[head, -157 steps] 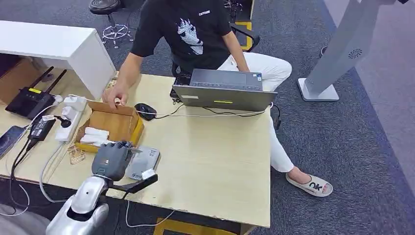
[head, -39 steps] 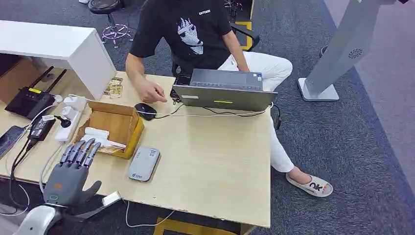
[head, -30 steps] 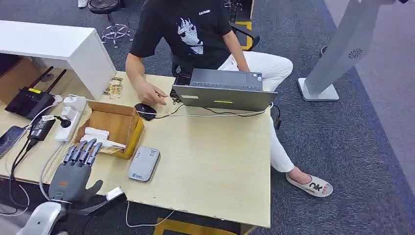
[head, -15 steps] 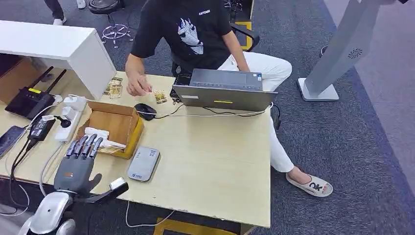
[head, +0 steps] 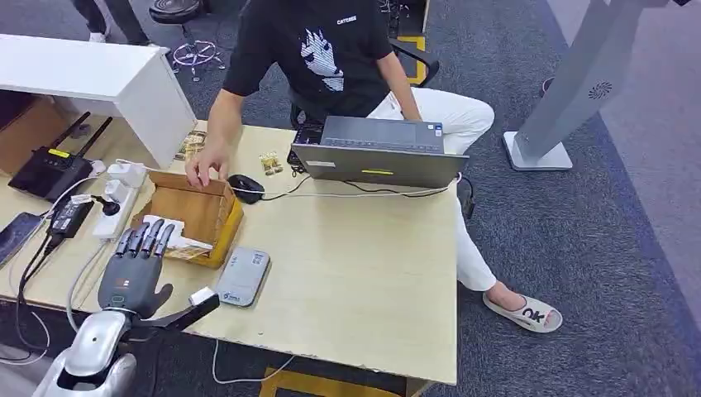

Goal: Pass the card to the sensor for recognition and then transmit it.

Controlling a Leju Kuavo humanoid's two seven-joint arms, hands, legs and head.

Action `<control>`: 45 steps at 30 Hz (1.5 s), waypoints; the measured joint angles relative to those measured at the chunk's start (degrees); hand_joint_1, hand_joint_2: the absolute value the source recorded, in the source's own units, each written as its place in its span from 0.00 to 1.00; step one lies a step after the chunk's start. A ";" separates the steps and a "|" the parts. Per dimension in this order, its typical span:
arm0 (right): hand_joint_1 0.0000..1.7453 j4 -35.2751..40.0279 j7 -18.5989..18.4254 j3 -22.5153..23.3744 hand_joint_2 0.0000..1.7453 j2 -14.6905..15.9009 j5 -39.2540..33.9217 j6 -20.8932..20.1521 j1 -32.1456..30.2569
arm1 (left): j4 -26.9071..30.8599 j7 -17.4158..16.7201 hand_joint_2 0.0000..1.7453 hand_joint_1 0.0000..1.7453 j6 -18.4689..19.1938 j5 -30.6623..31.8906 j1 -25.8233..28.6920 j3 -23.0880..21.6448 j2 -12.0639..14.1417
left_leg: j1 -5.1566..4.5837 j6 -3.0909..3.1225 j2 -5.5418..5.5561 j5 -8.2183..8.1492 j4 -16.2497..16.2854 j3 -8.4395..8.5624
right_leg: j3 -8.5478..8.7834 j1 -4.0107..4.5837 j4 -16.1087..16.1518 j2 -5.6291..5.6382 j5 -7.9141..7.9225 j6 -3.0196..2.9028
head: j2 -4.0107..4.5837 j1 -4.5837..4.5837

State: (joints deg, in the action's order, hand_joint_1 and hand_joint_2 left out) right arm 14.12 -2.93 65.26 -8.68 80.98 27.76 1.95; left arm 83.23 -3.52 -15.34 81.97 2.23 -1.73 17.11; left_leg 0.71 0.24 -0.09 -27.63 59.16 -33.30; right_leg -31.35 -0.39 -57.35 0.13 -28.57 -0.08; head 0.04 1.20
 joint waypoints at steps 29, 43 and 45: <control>0.00 0.00 -0.07 -0.04 1.00 0.22 1.20 -0.35 0.13 | -7.76 -0.52 1.00 0.02 -2.14 0.24 -5.41 -0.04 -1.84 | 0.00 0.00 -0.01 0.00 0.01 0.00 | -0.01 0.00 0.00 0.01 0.02 0.00 | 0.00 0.00; 0.00 0.00 0.11 -0.04 1.00 0.22 1.81 -0.20 0.24 | -7.82 -1.03 1.00 0.39 -2.12 -0.40 -6.71 -0.04 -3.74 | 0.00 0.00 -0.02 0.01 0.01 0.00 | -0.01 0.00 0.00 0.01 0.03 -0.01 | 0.00 0.00; 0.00 0.00 0.18 -0.04 1.00 0.22 1.81 -0.17 0.26 | -7.82 -1.03 1.00 0.50 -2.12 -0.40 -6.80 -0.04 -3.93 | 0.00 0.00 -0.02 0.01 0.02 0.01 | -0.02 0.00 0.00 0.02 0.03 -0.01 | 0.00 0.00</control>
State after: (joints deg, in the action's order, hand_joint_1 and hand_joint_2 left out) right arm 14.12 -2.75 65.22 -8.46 82.79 27.58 2.21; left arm 75.41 -4.55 -17.46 81.57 -4.56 -1.77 13.18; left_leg 0.70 0.24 -0.10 -27.62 59.18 -33.30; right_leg -31.36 -0.39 -57.35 0.14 -28.54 -0.09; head 0.04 1.20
